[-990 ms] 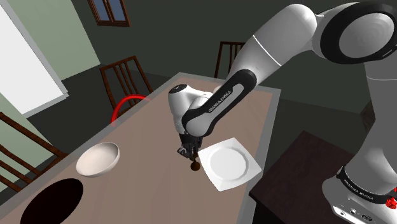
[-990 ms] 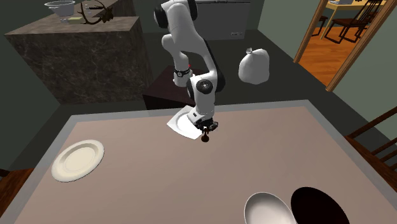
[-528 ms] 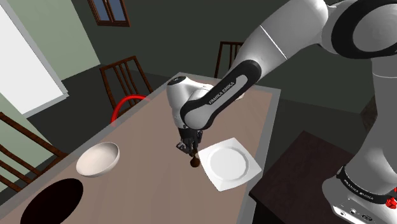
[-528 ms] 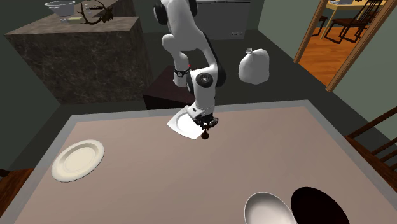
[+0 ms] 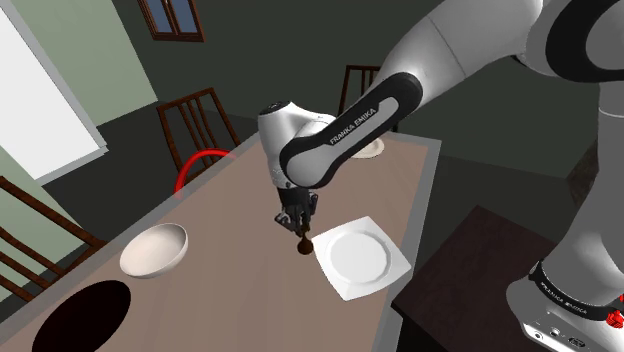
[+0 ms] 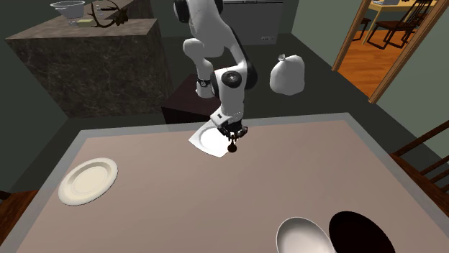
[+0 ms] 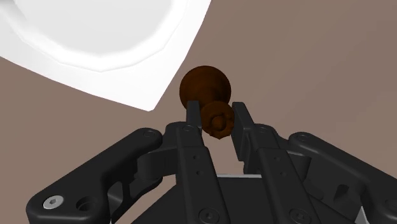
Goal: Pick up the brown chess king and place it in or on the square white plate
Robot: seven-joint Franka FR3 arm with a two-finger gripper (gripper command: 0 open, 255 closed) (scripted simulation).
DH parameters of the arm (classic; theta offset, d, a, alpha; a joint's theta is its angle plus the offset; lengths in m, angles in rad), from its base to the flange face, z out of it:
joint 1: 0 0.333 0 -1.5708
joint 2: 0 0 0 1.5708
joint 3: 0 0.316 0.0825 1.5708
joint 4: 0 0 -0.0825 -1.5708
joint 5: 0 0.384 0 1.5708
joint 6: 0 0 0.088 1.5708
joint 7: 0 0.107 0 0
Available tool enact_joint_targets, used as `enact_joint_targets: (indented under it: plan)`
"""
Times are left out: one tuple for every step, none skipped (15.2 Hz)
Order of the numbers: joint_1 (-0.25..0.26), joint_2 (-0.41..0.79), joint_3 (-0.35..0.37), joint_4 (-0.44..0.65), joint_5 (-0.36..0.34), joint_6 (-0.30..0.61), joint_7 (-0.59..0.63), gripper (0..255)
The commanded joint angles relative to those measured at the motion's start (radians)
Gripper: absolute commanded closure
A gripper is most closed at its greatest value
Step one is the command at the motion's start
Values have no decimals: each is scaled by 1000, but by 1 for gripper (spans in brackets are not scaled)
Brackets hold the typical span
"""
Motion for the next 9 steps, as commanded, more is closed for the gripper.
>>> enact_joint_targets:
  plan:
    - [-2,-16,3,7,6,-22,-2,255]
    - [-3,-23,4,10,8,-33,-3,255]
    - [-5,-31,6,14,11,-44,-5,255]
    - [-5,-33,6,15,12,-47,-5,255]
    - [-19,-72,9,-34,23,-35,-19,255]
    - [-33,-110,11,-81,35,-25,-35,255]
    - [-46,-148,12,-127,48,-16,-51,255]
    - [-59,-186,13,-172,61,-8,-68,255]
    - [-71,-223,13,-215,75,-2,-86,255]
